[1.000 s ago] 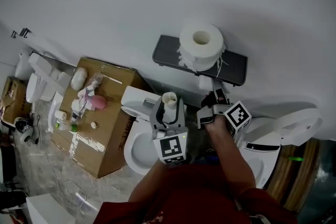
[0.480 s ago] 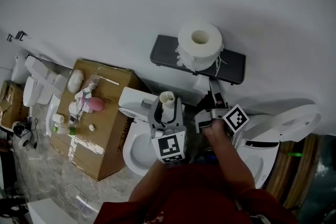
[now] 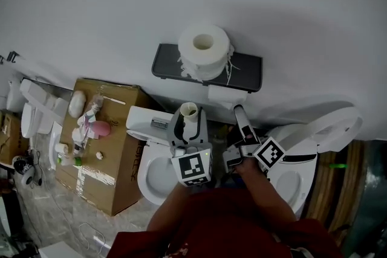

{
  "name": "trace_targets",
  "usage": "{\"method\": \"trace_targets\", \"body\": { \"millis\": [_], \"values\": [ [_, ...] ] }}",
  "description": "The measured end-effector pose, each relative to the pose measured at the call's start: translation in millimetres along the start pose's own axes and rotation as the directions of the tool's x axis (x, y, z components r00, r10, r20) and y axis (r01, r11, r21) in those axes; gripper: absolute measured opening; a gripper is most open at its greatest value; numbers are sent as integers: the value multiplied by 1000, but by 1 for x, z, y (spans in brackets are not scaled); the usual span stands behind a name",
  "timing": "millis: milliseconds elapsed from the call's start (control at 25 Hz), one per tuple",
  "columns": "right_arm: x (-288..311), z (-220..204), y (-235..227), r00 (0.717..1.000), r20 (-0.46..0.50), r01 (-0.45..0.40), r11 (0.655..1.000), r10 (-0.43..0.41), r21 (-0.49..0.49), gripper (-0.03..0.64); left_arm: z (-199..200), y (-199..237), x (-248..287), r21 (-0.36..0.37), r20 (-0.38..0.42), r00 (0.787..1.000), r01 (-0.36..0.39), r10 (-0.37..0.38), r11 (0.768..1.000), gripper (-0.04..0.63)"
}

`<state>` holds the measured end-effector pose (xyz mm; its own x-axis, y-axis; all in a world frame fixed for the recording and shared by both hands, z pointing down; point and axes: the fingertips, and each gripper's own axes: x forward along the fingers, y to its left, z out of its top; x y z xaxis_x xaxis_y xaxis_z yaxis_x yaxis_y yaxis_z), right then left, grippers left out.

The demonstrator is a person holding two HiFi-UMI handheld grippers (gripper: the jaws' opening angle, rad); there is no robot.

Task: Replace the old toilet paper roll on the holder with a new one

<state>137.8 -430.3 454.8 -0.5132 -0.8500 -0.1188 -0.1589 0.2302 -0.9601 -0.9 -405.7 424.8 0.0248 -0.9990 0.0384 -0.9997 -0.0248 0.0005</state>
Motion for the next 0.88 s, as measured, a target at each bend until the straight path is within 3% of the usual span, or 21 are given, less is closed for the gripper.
{"method": "trace_targets", "body": {
  "millis": [120, 200, 320, 440, 480, 520, 600, 640, 800, 880],
  "values": [
    [-16, 22, 12, 1000, 11, -14, 978, 17, -210, 404, 6, -23, 6, -16, 5, 999, 51, -51, 999, 216],
    [-26, 36, 20, 1000, 21, -10, 928, 19, -373, 403, 8, -41, 9, -7, 8, 996, 88, -88, 996, 216],
    [-42, 58, 27, 999, 51, 37, 795, -8, -605, 403, 14, -67, 12, -5, 22, 990, 141, -141, 990, 216],
    [-57, 76, 28, 995, 88, 92, 651, -40, -753, 399, 16, -92, 15, 1, 32, 982, 186, -186, 982, 216],
    [-62, 82, 28, 993, 107, 120, 603, -57, -788, 378, 16, -99, 16, 7, 32, 979, 200, -200, 980, 216],
    [-68, 89, 27, 988, 133, 154, 557, -77, -816, 304, 16, -105, 17, 15, 31, 977, 213, -213, 977, 216],
    [-78, 102, 22, 975, 185, 223, 476, -125, -851, 86, 14, -118, 18, 30, 28, 971, 236, -237, 971, 216],
    [-83, 107, 20, 969, 199, 246, 441, -149, -863, 46, 15, -124, 18, 28, 34, 968, 247, -248, 969, 216],
    [-94, 121, 15, 948, 238, 295, 301, -213, -907, 18, 19, -147, 19, 29, 50, 958, 281, -282, 959, 216],
    [-97, 125, 13, 939, 259, 315, 263, -225, -912, 18, 19, -156, 20, 33, 53, 953, 296, -297, 955, 216]
  ]
}}
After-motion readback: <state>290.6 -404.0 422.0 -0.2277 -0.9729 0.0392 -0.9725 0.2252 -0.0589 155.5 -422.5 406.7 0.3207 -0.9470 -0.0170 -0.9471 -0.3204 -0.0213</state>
